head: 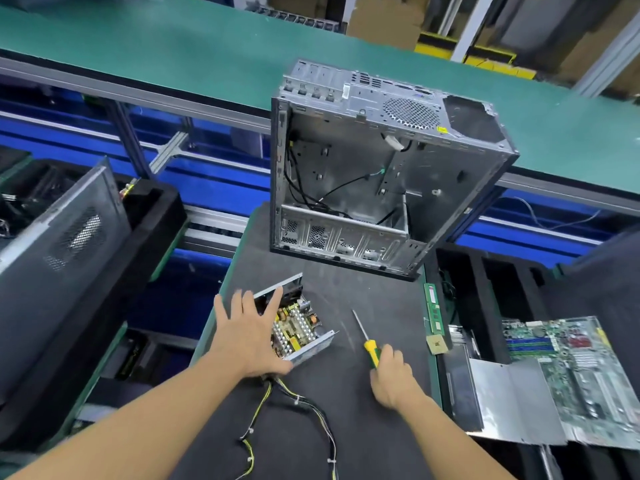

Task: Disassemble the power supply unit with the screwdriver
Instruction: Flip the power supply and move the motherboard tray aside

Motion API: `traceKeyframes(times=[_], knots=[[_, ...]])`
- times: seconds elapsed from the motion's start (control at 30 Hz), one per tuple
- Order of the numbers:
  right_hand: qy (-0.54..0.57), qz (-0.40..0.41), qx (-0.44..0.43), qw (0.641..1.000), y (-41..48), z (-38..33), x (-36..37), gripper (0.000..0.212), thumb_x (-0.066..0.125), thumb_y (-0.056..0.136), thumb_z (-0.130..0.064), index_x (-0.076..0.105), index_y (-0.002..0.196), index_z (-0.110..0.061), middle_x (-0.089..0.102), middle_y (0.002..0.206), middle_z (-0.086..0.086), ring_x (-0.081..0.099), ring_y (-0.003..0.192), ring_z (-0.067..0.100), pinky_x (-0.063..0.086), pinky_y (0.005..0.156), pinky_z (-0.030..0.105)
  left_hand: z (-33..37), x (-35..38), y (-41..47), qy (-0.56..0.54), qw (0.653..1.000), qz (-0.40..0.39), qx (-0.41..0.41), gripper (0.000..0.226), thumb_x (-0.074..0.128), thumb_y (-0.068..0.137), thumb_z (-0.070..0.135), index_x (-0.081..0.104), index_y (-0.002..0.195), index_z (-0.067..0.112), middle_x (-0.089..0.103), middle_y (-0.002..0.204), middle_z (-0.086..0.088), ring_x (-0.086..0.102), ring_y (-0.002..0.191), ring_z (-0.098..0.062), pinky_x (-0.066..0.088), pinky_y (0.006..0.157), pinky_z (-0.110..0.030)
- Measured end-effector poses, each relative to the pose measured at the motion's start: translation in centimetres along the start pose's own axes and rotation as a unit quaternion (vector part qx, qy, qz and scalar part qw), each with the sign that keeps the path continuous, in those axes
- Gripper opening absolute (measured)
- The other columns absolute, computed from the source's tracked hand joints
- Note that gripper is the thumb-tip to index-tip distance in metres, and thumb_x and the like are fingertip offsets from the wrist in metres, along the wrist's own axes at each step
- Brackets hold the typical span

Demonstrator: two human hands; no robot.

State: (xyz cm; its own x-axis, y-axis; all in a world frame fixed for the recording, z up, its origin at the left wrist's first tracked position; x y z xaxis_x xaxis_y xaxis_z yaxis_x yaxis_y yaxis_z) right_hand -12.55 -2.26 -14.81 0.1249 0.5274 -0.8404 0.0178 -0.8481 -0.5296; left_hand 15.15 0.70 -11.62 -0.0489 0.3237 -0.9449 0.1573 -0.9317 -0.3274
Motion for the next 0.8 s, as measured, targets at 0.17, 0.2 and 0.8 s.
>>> traceKeyframes(times=[0.17, 0.2, 0.8], knots=[[0.07, 0.129, -0.066, 0.987, -1.3, -2.9, -0.3, 0.048, 0.046, 0.093, -0.053, 0.044, 0.13, -0.022, 0.044, 0.124, 0.0, 0.046, 0.114, 0.021, 0.04, 0.096, 0.037, 0.4, -0.5, -0.1, -0.007, 1.0, 0.0, -0.013, 0.148, 0.04, 0.035, 0.095, -0.024, 0.152, 0.03, 0.029, 0.143, -0.018, 0.033, 0.124, -0.035, 0.028, 0.098, -0.049], [0.169, 0.085, -0.079, 0.979, -1.5, -4.1, -0.6, 0.047, 0.048, 0.091, -0.057, 0.047, 0.126, -0.024, 0.05, 0.121, -0.002, 0.05, 0.11, 0.018, 0.043, 0.096, 0.037, 0.8, -0.5, -0.4, -0.005, 0.999, -0.006, -0.032, 0.15, 0.039, 0.036, 0.097, -0.023, 0.153, 0.028, 0.03, 0.141, -0.019, 0.035, 0.122, -0.035, 0.029, 0.097, -0.048], [0.479, -0.075, -0.047, 0.873, -0.8, -7.3, -1.3, 0.022, 0.053, 0.091, -0.003, 0.051, 0.111, -0.01, 0.065, 0.104, 0.022, 0.067, 0.081, 0.026, 0.06, 0.058, 0.039, -5.7, -2.0, -1.8, -0.567, 0.819, -0.019, -0.081, 0.023, 0.058, 0.09, 0.019, 0.079, 0.083, 0.026, 0.072, 0.098, 0.005, 0.064, 0.092, -0.014, 0.046, 0.079, -0.028]])
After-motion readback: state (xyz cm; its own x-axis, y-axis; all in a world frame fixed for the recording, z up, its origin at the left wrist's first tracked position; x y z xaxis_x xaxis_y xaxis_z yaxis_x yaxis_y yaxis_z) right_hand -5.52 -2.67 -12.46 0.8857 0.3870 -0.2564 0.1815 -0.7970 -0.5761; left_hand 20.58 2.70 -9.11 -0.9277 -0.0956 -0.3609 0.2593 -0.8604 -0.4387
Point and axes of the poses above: each hand's wrist, its own y-axis towards the middle knuckle, its own x-axis out of the palm, z = x × y, the point moved 2 cm from there along y, towards the middle knuckle
